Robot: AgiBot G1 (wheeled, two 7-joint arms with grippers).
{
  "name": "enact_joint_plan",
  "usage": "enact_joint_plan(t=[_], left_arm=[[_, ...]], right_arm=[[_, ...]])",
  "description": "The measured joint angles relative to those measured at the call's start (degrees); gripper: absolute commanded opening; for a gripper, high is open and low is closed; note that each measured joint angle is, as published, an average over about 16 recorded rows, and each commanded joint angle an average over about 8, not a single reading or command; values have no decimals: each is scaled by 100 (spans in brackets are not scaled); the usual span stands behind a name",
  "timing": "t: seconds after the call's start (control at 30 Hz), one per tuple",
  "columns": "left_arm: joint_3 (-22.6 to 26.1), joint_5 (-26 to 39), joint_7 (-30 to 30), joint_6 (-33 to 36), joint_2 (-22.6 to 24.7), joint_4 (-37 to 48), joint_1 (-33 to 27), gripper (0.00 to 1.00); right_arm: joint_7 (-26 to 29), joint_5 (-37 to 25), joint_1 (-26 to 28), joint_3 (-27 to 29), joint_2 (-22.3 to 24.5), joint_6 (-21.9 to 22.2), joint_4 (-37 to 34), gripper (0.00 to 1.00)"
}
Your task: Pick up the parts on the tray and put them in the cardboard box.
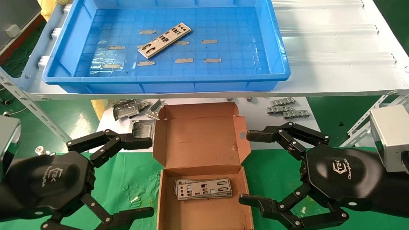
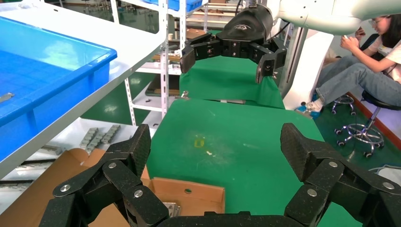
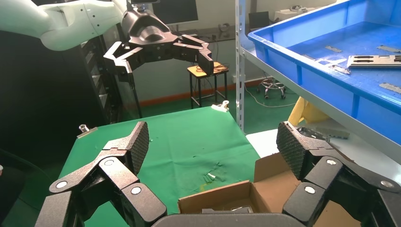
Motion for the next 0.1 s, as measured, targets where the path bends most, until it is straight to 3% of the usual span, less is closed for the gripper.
enact_joint_plan(t=[0.1], left_arm=[[0, 0, 0, 0, 0, 0, 0, 100]], right_arm=[[0, 0, 0, 0, 0, 0, 0, 100]])
